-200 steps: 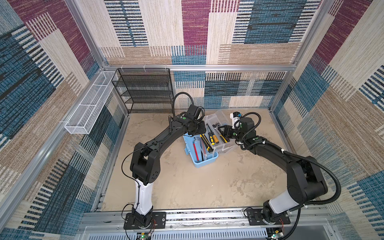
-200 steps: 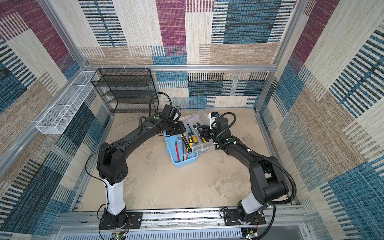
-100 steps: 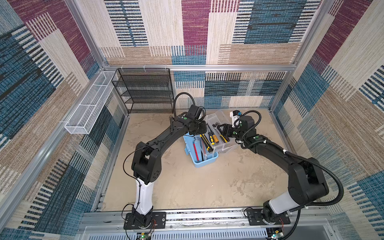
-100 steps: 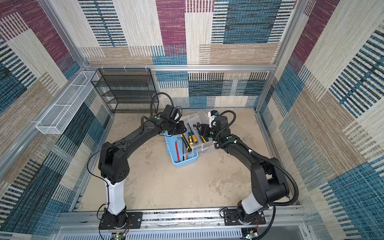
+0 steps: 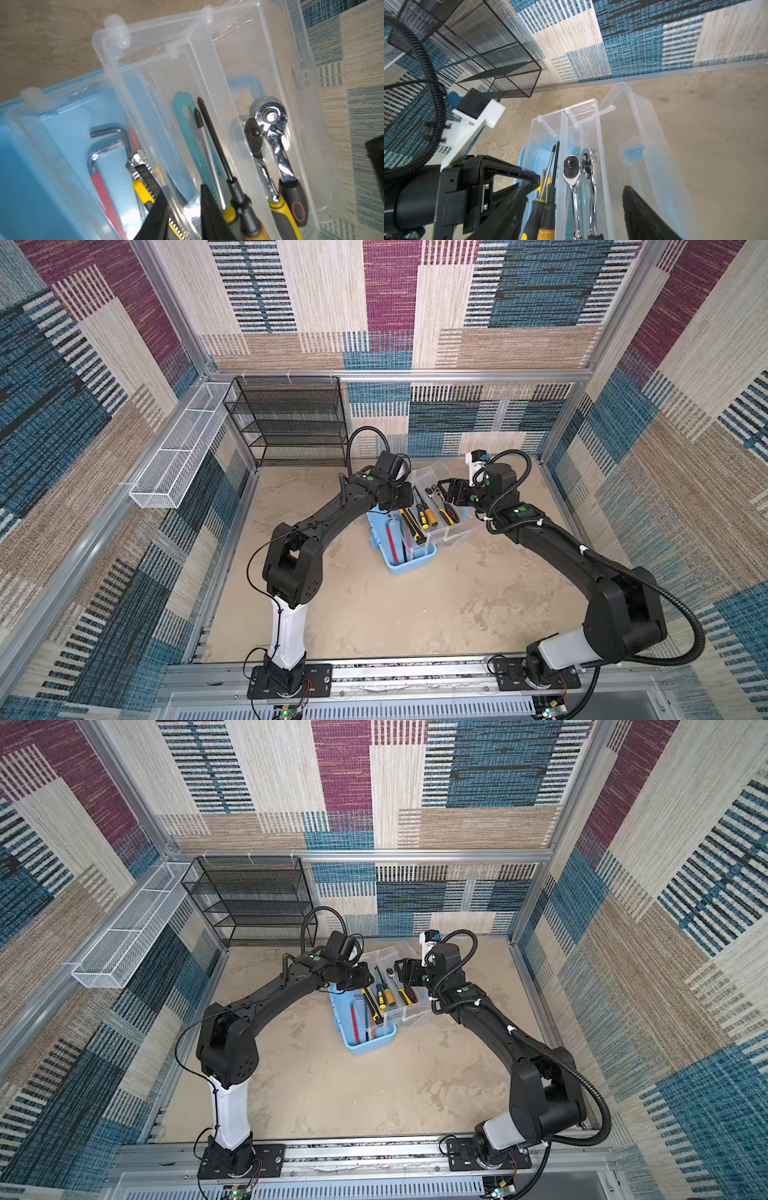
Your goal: Pack the tool kit
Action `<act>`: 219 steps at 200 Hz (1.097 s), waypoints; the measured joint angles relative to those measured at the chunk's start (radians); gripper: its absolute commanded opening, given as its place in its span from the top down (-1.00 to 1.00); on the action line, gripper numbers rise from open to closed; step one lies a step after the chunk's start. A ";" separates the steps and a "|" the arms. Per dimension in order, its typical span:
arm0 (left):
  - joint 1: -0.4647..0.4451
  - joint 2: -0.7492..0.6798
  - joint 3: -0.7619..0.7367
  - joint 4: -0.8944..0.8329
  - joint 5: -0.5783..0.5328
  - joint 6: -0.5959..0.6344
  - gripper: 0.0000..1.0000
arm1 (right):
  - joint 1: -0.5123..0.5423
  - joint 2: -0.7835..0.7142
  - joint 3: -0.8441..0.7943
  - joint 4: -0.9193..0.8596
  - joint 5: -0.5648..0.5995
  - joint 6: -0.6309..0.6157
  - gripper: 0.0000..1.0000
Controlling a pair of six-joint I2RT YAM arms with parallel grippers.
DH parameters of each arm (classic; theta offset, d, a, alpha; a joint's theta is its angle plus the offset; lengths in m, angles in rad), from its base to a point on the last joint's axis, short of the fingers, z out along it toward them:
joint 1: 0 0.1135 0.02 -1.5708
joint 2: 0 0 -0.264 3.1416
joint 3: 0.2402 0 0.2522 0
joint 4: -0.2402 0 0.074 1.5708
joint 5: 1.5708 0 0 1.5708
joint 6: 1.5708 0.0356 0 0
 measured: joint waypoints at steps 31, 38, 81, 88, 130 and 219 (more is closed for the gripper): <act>0.002 -0.002 -0.006 0.004 0.007 0.000 0.44 | -0.019 -0.023 0.005 -0.031 0.050 -0.037 -0.67; 0.002 -0.003 -0.007 0.005 0.008 0.000 0.44 | -0.035 -0.026 0.002 -0.033 0.050 -0.039 -0.68; 0.005 -0.008 -0.016 0.007 0.010 0.000 0.45 | -0.181 -0.064 -0.084 -0.016 -0.008 -0.041 -0.89; 0.005 -0.008 -0.018 0.009 0.011 0.000 0.45 | -0.199 -0.066 -0.096 -0.008 -0.030 -0.044 -0.90; 0.006 -0.010 -0.021 0.012 0.013 -0.003 0.45 | -0.304 -0.041 -0.171 0.064 -0.171 -0.030 -0.92; 0.013 -0.025 -0.033 -0.003 0.003 -0.003 0.45 | -0.331 0.011 -0.323 0.305 -0.437 0.139 -0.70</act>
